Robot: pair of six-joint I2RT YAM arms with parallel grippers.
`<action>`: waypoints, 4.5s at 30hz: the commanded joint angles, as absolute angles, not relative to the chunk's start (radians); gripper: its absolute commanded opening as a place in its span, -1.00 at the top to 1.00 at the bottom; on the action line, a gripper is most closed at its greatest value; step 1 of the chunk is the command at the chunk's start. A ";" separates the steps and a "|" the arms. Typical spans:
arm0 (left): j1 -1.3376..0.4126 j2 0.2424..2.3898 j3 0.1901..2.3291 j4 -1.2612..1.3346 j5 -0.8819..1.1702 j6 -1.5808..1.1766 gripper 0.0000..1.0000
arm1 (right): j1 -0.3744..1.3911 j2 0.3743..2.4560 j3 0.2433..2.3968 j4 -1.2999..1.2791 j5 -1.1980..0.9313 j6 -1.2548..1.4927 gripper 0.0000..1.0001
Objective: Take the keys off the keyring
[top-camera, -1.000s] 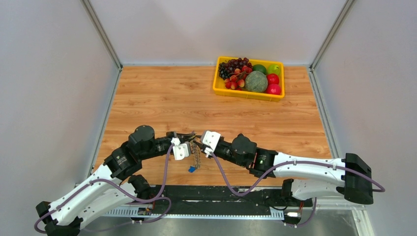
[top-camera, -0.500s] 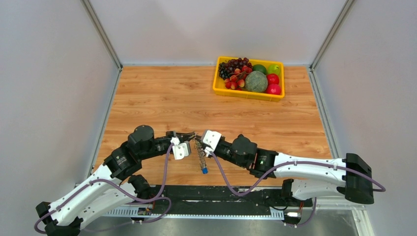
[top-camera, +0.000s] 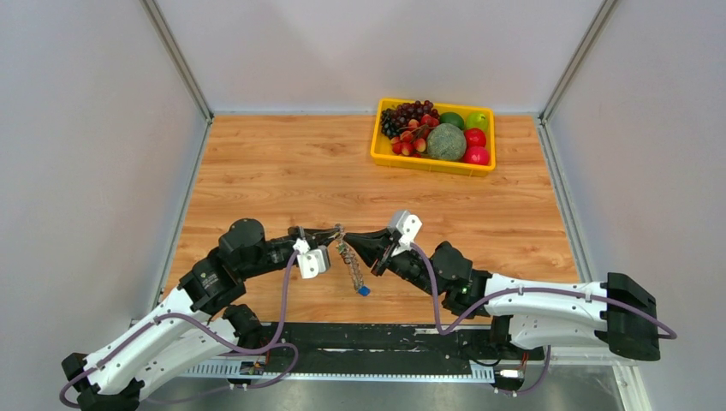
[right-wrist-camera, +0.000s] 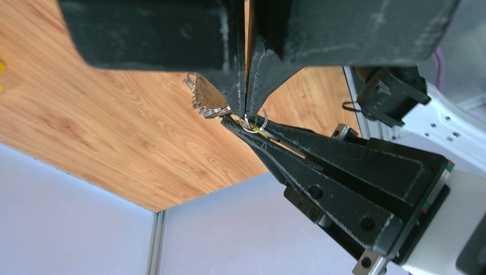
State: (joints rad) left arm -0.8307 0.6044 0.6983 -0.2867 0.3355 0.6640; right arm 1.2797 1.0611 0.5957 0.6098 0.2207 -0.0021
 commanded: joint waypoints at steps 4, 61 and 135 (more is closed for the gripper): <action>-0.833 0.600 0.710 -0.256 0.372 0.684 1.00 | 1.272 1.078 0.595 0.879 0.237 0.124 1.00; -0.832 0.585 0.713 -0.247 0.348 0.659 1.00 | 1.266 1.048 0.703 0.349 0.077 -0.336 0.39; -0.834 1.039 1.332 -1.084 0.057 -0.056 1.00 | 1.266 1.277 0.710 0.721 0.081 -0.265 0.29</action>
State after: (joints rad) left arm -0.8314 1.0359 1.2728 -1.0908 0.0208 -0.0059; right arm 1.2621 1.2522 0.6590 0.6312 0.0589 -0.2432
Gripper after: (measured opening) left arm 0.030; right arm 0.356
